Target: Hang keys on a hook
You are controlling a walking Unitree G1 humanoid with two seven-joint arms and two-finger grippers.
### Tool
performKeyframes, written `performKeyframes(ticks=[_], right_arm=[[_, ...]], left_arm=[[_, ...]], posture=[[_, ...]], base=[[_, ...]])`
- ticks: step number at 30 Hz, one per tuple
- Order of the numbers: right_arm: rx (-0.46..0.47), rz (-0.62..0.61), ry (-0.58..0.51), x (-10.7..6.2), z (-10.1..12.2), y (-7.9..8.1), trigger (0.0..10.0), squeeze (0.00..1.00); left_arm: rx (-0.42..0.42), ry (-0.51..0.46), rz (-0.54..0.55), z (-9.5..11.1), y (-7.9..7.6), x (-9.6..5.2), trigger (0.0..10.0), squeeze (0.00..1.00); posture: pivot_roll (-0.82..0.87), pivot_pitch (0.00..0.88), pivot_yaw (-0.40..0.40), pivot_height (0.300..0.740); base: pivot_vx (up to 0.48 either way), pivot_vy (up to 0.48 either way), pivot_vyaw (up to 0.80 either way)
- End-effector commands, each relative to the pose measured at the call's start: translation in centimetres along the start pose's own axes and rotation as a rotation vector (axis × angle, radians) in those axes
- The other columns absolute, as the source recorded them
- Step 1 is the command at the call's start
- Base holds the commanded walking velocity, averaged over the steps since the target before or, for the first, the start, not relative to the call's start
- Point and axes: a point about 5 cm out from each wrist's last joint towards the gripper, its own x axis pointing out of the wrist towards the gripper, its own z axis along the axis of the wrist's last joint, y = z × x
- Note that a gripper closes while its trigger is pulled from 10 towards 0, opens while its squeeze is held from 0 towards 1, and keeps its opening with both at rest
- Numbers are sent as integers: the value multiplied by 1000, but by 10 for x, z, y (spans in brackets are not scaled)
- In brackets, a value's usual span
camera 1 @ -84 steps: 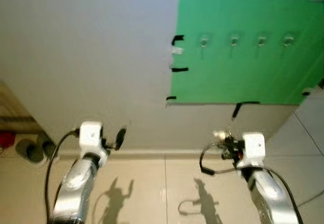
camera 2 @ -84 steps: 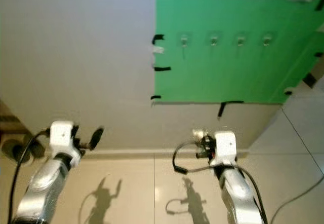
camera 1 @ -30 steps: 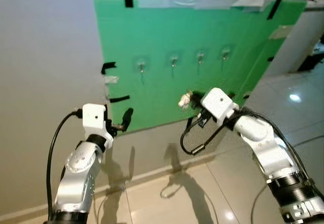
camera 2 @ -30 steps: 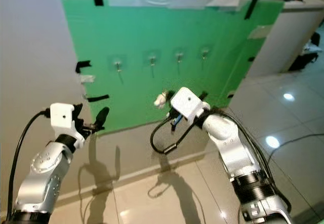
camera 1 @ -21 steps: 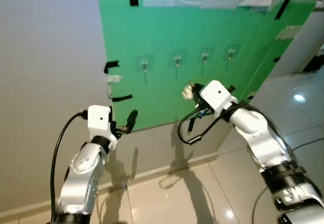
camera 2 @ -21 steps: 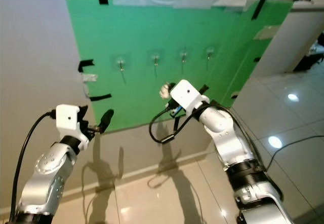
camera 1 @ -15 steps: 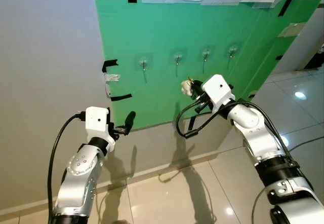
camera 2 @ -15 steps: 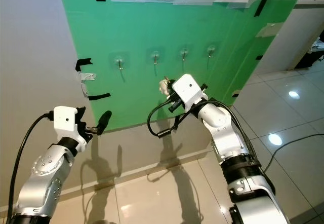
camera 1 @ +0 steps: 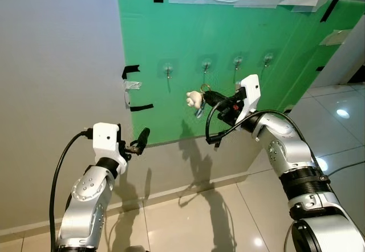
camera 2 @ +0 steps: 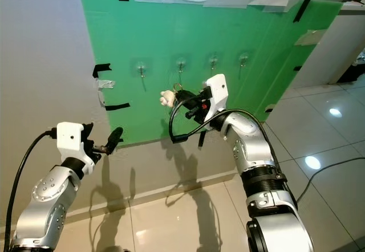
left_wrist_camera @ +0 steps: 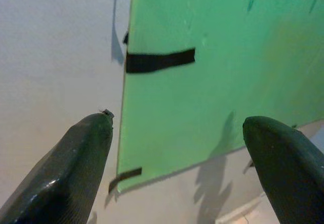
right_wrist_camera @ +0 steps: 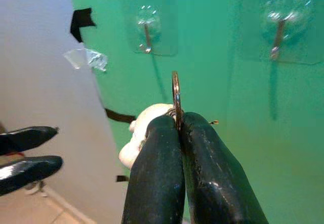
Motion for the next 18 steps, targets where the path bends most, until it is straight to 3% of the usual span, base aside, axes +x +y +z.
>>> performKeyframes(ticks=[1, 4, 9, 13, 18], right_arm=[[10, 20, -45, 1, 15, -2, 0, 0], [39, 19, -57, 4, 18, -5, 0, 0], [62, 12, -91, 6, 29, -11, 0, 0], [64, 6, -95, 7, 32, -13, 0, 0], [154, -21, -134, 7, 35, -21, 0, 0]], left_arm=[[2, -6, -25, 3, -6, 0, 10000, 0], [-3, -8, -75, 3, -11, 1, 10000, 0], [3, -108, -276, 14, -33, 6, 10000, 0], [32, -173, -325, 20, -39, 8, 10000, 0], [15, -209, -411, 28, -49, 9, 10000, 0]], posture=[[154, 0, -84, 740], [159, 0, -89, 740], [172, 0, -103, 740], [172, 0, -104, 740], [172, 0, -108, 740]], base=[[0, 0, 0], [0, 0, 0], [0, 0, 0], [0, 0, 0], [0, 0, 0]])
